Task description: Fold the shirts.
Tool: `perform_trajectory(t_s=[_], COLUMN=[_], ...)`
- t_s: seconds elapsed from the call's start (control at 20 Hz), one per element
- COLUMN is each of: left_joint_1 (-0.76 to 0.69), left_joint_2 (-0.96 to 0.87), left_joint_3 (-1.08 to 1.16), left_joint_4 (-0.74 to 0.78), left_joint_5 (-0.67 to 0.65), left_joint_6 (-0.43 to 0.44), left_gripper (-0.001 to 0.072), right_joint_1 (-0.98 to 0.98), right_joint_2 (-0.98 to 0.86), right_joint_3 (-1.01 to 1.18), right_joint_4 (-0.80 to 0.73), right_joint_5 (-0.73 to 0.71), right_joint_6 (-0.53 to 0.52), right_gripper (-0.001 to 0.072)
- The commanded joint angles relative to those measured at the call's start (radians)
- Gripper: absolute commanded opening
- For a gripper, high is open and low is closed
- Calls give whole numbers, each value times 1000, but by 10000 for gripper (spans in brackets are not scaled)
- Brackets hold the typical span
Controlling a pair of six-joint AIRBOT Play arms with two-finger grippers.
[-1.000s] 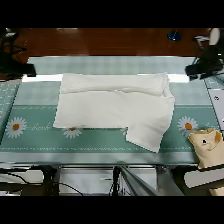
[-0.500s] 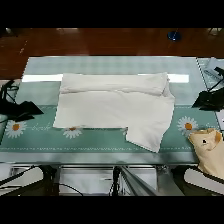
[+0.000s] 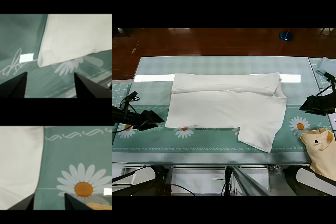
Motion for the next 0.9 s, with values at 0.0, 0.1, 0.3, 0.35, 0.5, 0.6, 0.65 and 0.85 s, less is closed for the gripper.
perform_trajectory(t_s=[0.0, 0.1, 0.3, 0.35, 0.5, 0.6, 0.65, 0.85], left_joint_1=[2, -4, -89, -116, -193, -222, -223, -208], left_joint_2=[-48, -77, -132, -139, -144, -144, -144, -143], left_joint_3=[-8, -8, -8, -8, -8, -8, -8, -7], left_joint_4=[-44, -43, -51, -60, -70, -69, -69, -61], left_joint_5=[-1, -1, 65, 102, 251, 283, 286, 238], left_joint_6=[25, 25, 16, 14, 14, 18, 18, 26], left_gripper=[682, 682, 680, 670, 189, 26, 25, 25], right_joint_1=[-1, -1, 0, 0, 0, 0, 0, 0], right_joint_2=[2, 2, 2, 2, 14, 34, 47, 97], right_joint_3=[-5, -5, -5, -5, -5, -5, -5, -5], right_joint_4=[8, 16, 44, 46, 45, 42, 36, 22], right_joint_5=[-3, 1, 11, 21, 40, 42, 41, 83], right_joint_6=[-5, -5, 0, 0, 0, -1, -2, 5], right_gripper=[432, 432, 432, 428, 416, 416, 416, 429])
